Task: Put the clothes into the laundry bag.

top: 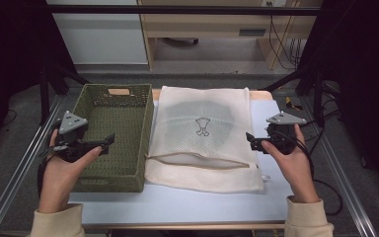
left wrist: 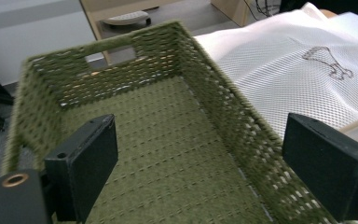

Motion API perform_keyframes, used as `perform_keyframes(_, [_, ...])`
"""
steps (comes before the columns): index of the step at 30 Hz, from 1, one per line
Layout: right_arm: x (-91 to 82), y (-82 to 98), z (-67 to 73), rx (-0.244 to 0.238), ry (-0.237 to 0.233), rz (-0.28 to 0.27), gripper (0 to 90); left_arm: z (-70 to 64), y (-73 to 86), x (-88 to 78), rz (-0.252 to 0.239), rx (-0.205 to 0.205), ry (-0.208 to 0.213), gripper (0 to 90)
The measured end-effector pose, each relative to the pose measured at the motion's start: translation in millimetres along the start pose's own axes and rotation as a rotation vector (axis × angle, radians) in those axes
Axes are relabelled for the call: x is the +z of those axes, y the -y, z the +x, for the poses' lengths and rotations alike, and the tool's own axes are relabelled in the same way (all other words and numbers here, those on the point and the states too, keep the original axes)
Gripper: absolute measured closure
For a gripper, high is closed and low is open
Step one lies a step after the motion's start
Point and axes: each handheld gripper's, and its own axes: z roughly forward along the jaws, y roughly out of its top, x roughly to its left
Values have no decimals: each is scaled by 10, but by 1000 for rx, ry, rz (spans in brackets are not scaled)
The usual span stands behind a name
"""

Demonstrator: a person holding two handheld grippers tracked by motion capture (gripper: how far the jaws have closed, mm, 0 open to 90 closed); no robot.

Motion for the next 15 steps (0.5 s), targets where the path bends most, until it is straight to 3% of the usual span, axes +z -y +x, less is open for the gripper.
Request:
perform_keyframes(7, [-17,135,-141,42,12,14,63,188,65,-74,28,-2,-40,84])
perform_keyframes(15, [-2,323,-284,79,53,37,68,307,137,-70,83,27,-83,73])
